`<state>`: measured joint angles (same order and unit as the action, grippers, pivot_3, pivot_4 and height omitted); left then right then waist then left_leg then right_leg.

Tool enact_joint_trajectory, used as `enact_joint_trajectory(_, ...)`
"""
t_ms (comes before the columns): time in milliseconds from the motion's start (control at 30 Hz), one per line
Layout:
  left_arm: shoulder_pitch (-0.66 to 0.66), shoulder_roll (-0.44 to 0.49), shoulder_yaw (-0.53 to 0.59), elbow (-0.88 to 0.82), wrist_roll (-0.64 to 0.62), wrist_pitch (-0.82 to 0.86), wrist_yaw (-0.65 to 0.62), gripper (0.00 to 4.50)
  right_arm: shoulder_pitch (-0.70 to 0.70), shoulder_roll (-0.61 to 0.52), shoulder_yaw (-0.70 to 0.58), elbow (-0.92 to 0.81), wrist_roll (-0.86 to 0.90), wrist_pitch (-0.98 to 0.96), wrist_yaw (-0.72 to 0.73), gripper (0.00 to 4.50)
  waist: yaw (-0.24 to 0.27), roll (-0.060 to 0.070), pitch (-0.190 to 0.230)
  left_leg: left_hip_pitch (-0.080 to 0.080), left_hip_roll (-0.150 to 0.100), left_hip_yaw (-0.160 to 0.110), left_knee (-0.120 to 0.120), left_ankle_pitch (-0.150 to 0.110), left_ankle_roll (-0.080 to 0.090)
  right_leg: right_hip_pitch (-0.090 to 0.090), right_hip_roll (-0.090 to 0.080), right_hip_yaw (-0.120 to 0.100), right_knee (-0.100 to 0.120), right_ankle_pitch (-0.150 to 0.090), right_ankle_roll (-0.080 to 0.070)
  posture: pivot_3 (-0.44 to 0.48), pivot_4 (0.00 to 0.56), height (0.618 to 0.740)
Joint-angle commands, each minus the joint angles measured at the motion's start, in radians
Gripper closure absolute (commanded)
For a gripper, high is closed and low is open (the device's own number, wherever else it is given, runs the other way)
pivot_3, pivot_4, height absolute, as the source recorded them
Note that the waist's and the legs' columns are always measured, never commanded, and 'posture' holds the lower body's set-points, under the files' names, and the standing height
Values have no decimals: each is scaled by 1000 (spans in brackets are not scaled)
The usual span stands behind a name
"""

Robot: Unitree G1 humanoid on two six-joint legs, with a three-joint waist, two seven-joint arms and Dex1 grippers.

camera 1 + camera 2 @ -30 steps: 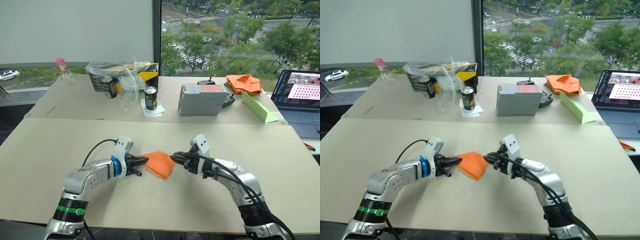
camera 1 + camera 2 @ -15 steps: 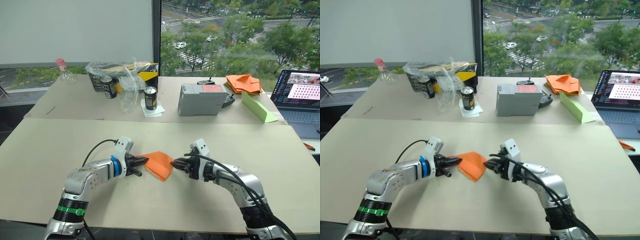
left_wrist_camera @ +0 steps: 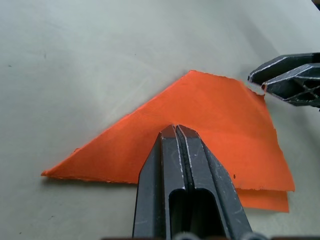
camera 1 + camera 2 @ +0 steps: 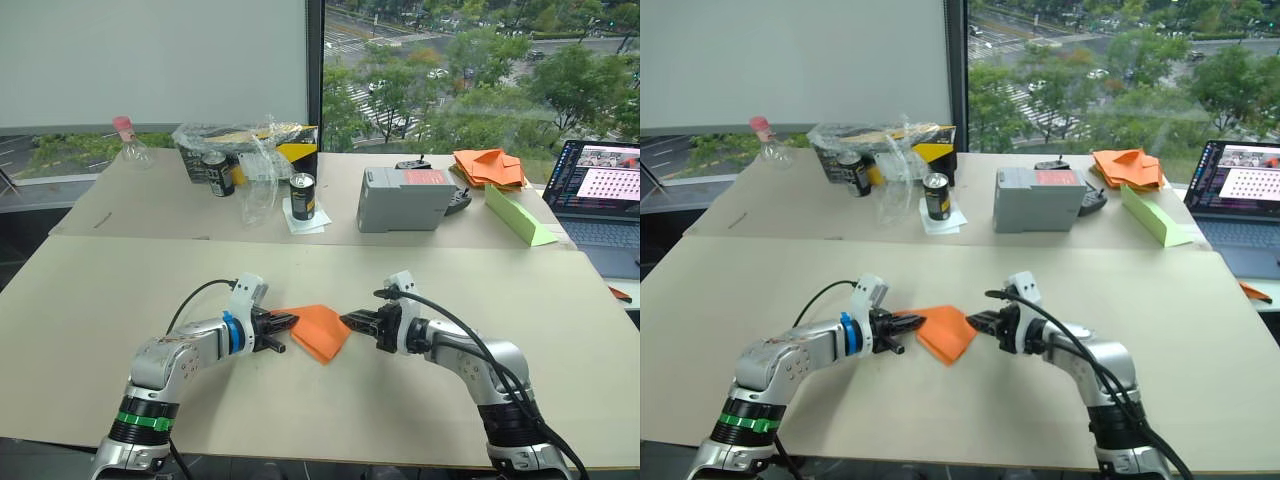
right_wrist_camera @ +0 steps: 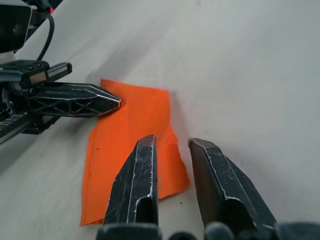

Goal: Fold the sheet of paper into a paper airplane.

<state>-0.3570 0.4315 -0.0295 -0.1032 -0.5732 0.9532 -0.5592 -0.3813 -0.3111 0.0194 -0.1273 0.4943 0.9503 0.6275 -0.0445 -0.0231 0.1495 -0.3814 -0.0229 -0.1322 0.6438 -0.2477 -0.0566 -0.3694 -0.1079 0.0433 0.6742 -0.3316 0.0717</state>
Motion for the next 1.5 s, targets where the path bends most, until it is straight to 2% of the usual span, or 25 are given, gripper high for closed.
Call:
enact_joint_trajectory(33,14,-3,-26,27,24,30,8,4500,-2,-15,-13,-34,33,19,10,3325,0,0,0,0,0,0,0,0,0,0,0,0,0,0,0,0,150,740)
enact_joint_trajectory(367,11,-3,-25,27,28,32,3,4500,2,-22,-33,-23,48,43,0,3325,0,0,0,0,0,0,0,0,0,0,0,0,0,0,0,0,150,740)
enact_joint_trajectory(467,11,-4,-25,27,30,32,2,4500,0,-26,-32,-23,52,45,-2,2478,0,0,0,0,0,0,0,0,0,0,0,0,0,0,0,0,150,740)
enact_joint_trajectory(633,10,-6,-24,28,33,32,1,4500,-4,-35,-27,-17,53,49,-12,791,0,0,0,0,0,0,0,0,0,0,0,0,0,0,0,0,150,740)
enact_joint_trajectory(1167,16,-3,-19,19,36,38,-4,4500,9,-74,28,-39,77,99,6,791,1,0,-1,1,0,0,0,0,0,1,0,0,0,0,0,0,150,740)
enact_joint_trajectory(1500,13,-11,-18,21,37,38,-1,4500,-8,-52,8,-67,150,175,3,791,1,0,-1,1,0,0,0,0,0,1,0,0,0,0,0,0,150,740)
